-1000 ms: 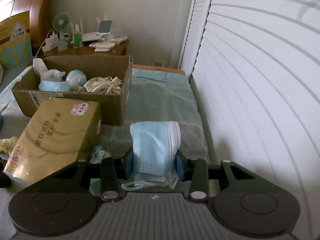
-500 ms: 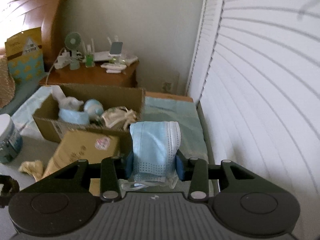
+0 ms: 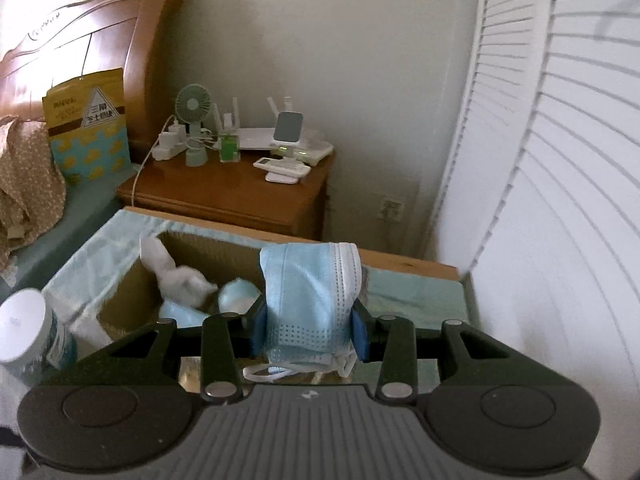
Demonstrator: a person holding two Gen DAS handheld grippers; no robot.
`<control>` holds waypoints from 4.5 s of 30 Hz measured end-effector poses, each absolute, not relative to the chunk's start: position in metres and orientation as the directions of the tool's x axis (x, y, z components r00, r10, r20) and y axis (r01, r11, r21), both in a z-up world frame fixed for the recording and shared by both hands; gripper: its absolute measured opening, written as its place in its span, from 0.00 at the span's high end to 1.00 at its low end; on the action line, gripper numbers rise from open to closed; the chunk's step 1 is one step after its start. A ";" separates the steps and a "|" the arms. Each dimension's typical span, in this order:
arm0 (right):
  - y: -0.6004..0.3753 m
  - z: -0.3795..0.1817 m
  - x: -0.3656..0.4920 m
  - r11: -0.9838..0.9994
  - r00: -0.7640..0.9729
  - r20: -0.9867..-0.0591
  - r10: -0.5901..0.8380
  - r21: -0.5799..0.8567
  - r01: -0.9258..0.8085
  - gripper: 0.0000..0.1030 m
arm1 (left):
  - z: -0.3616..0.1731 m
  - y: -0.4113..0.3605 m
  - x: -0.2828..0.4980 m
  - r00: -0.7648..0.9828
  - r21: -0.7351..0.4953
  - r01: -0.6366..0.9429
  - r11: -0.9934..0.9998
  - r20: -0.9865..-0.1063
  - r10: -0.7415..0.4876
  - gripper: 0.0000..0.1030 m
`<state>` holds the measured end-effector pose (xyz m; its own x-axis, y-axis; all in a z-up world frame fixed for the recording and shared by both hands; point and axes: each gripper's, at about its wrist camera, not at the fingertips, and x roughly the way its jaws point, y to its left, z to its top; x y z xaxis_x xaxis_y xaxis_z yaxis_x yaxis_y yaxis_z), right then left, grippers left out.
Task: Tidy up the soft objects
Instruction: 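Carry the mask and hair tie into the cardboard box and open both grippers, then move the right gripper to the blue-white sachet while the left gripper returns to the table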
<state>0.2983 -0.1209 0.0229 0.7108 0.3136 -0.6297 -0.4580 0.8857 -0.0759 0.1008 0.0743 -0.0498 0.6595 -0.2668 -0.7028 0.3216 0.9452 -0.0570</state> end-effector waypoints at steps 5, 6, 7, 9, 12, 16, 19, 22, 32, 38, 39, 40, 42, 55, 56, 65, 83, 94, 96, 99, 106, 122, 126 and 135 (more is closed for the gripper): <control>-0.107 0.012 0.327 0.888 0.696 -0.650 0.306 -0.070 -0.455 0.49 | -0.051 0.077 0.104 0.657 -0.060 0.313 0.948 -0.707 -0.262 0.63; -0.105 0.009 0.330 0.889 0.701 -0.649 0.297 -0.080 -0.451 0.39 | -0.051 0.077 0.105 0.657 -0.060 0.312 0.948 -0.708 -0.261 0.63; -0.105 0.006 0.333 0.892 0.705 -0.651 0.283 -0.092 -0.442 0.27 | -0.052 0.077 0.105 0.656 -0.060 0.311 0.948 -0.708 -0.260 0.63; -0.107 -0.001 0.336 0.895 0.699 -0.660 0.274 -0.091 -0.436 0.15 | -0.052 0.077 0.106 0.654 -0.063 0.310 0.949 -0.710 -0.261 0.63; -0.114 -0.005 0.331 0.898 0.690 -0.664 0.288 -0.063 -0.436 0.12 | -0.053 0.077 0.109 0.653 -0.064 0.309 0.949 -0.711 -0.261 0.63; -0.124 -0.004 0.315 0.904 0.696 -0.661 0.280 -0.062 -0.423 0.03 | -0.051 0.075 0.112 0.649 -0.067 0.316 0.947 -0.712 -0.267 0.63; -0.133 0.000 0.297 0.906 0.703 -0.650 0.287 -0.053 -0.419 0.00 | -0.048 0.074 0.114 0.649 -0.069 0.318 0.946 -0.712 -0.270 0.63; -0.142 0.003 0.276 0.915 0.714 -0.642 0.279 -0.047 -0.401 0.00 | -0.043 0.073 0.119 0.649 -0.073 0.318 0.945 -0.710 -0.273 0.63; -0.170 -0.007 0.195 0.937 0.743 -0.617 0.259 -0.025 -0.348 0.00 | -0.012 0.065 0.153 0.678 -0.038 0.338 0.940 -0.683 -0.272 0.63; -0.185 -0.022 0.157 0.948 0.742 -0.624 0.245 -0.006 -0.318 0.00 | 0.004 0.052 0.189 0.706 0.007 0.363 0.932 -0.655 -0.270 0.63; -0.188 -0.025 0.154 0.949 0.737 -0.630 0.246 0.003 -0.314 0.00 | 0.005 0.049 0.196 0.708 0.010 0.368 0.930 -0.651 -0.273 0.63; -0.191 -0.027 0.150 0.949 0.729 -0.638 0.250 0.013 -0.314 0.00 | 0.007 0.046 0.203 0.710 0.013 0.369 0.929 -0.649 -0.273 0.63; -0.194 -0.032 0.146 0.951 0.721 -0.649 0.243 0.011 -0.310 0.00 | 0.010 0.039 0.217 0.711 0.018 0.383 0.924 -0.644 -0.282 0.63; -0.207 -0.035 0.142 0.959 0.730 -0.650 0.211 -0.007 -0.284 0.00 | 0.009 0.004 0.289 0.703 0.053 0.407 0.912 -0.656 -0.276 0.62; -0.208 -0.035 0.142 0.960 0.730 -0.650 0.210 -0.005 -0.280 0.00 | 0.007 0.003 0.292 0.699 0.049 0.403 0.914 -0.661 -0.273 0.60; -0.214 -0.037 0.144 0.962 0.726 -0.655 0.208 0.003 -0.273 0.00 | 0.009 0.002 0.283 0.708 0.062 0.387 0.920 -0.659 -0.253 0.14; -0.216 -0.052 0.138 0.966 0.707 -0.683 0.184 -0.009 -0.259 0.00 | 0.006 0.025 0.179 0.724 0.017 0.336 0.942 -0.644 -0.246 0.08; -0.215 -0.060 0.151 0.971 0.726 -0.675 0.131 -0.059 -0.230 0.00 | -0.031 0.031 0.124 0.736 0.016 0.235 0.972 -0.657 -0.167 0.08; -0.214 -0.062 0.157 0.971 0.724 -0.678 0.125 -0.067 -0.230 0.00 | -0.036 0.031 0.120 0.735 0.012 0.221 0.975 -0.659 -0.159 0.08; -0.213 -0.065 0.162 0.970 0.719 -0.683 0.130 -0.063 -0.235 0.00 | -0.040 0.033 0.118 0.727 -0.017 0.208 0.978 -0.666 -0.166 0.08; -0.219 -0.070 0.175 0.982 0.726 -0.683 0.080 -0.072 -0.175 0.00 | -0.043 0.036 0.120 0.724 -0.026 0.195 0.980 -0.670 -0.162 0.08; -0.223 -0.083 0.174 0.971 0.693 -0.719 0.062 -0.117 -0.208 0.00 | -0.063 0.042 0.131 0.685 -0.021 0.177 0.984 -0.715 -0.138 0.08; -0.220 -0.095 0.170 0.963 0.661 -0.746 0.078 -0.116 -0.244 0.00 | -0.078 0.042 0.133 0.652 -0.021 0.181 0.983 -0.746 -0.136 0.08; -0.223 -0.098 0.167 0.959 0.652 -0.745 0.145 -0.056 -0.277 0.00 | -0.096 0.045 0.131 0.618 -0.024 0.177 0.984 -0.775 -0.130 0.02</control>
<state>0.1669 -0.2233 -0.0982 0.6517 0.1445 -0.7446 -0.2766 0.9593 -0.0559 0.1306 0.0455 -0.0960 0.6181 -0.1304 -0.7752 0.1771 0.9839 -0.0242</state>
